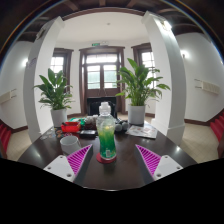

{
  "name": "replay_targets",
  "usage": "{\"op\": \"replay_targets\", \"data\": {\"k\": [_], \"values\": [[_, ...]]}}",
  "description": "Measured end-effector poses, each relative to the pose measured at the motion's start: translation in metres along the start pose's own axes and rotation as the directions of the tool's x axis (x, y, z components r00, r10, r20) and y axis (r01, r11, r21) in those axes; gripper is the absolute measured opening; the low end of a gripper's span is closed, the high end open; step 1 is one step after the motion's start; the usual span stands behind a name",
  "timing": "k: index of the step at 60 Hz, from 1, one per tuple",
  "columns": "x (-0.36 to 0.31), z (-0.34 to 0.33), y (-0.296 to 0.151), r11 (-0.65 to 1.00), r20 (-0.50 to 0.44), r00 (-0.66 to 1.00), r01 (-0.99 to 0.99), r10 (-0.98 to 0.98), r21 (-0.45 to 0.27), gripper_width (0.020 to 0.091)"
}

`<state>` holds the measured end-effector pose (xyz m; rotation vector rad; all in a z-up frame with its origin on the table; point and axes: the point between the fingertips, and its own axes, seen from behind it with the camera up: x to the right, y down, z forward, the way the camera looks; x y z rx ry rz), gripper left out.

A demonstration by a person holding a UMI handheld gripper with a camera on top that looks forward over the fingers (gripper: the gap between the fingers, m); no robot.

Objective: Pour water

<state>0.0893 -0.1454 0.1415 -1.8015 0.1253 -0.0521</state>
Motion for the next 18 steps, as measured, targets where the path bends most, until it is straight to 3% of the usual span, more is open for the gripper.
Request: {"op": "replay_targets", "data": {"k": [18], "values": [[-0.005,-0.013,-0.009,1.000,-0.006,1.000,-0.006,0.006,0.028,0.0853]]}}
